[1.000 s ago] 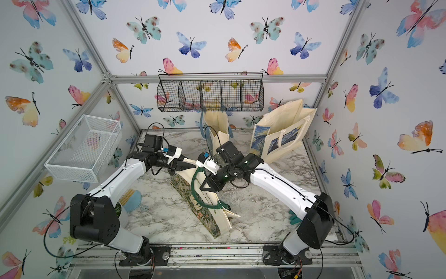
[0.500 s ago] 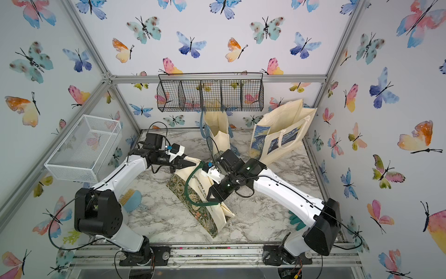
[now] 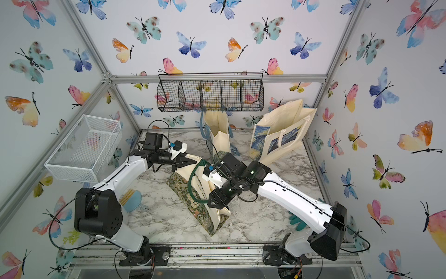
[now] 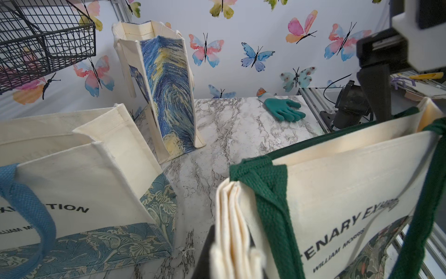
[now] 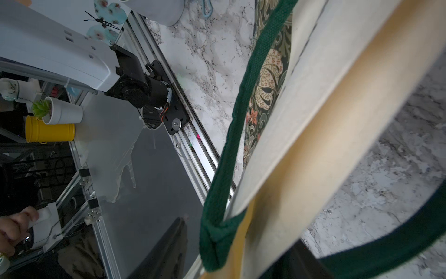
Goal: Put away the canvas bag
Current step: Press the canvas bag.
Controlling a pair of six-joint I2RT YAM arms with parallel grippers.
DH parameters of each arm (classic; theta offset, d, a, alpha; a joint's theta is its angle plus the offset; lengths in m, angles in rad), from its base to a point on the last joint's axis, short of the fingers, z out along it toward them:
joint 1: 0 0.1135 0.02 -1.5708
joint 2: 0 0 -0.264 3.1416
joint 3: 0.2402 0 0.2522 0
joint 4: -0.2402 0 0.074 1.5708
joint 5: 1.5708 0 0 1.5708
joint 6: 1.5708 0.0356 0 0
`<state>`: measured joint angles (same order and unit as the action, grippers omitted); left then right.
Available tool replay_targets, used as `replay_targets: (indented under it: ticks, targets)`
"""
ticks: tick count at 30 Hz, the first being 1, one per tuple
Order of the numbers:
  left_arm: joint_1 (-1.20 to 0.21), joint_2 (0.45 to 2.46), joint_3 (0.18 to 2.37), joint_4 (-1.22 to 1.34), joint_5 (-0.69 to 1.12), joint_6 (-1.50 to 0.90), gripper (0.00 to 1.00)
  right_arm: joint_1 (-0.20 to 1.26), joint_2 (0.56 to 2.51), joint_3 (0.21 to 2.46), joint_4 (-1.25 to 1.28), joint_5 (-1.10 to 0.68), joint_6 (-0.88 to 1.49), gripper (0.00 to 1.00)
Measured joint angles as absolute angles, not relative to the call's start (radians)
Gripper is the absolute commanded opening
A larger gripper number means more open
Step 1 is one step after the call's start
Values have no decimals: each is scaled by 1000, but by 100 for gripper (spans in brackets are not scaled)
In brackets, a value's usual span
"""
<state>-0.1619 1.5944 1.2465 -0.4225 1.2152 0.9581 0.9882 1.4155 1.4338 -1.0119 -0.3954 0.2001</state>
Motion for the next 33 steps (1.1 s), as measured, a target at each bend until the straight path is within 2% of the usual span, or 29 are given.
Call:
replay_targets:
  ticks: [13,24,29,33]
  targets:
    - [-169,1594,1238,-412,1208,912,0,1175,1455,1497,-1040,-136,322,59]
    - [-170,1592,1217,-390,1199,889,0,1196,1450,1498,-1085,17,425,62]
    - [-170,1592,1215,-364,1190,881,0,1203,1447,1538,-1133,65,450,70]
    - [-160,1592,1215,-334,1156,877,0,1212,1444,1571,-1214,95,464,71]
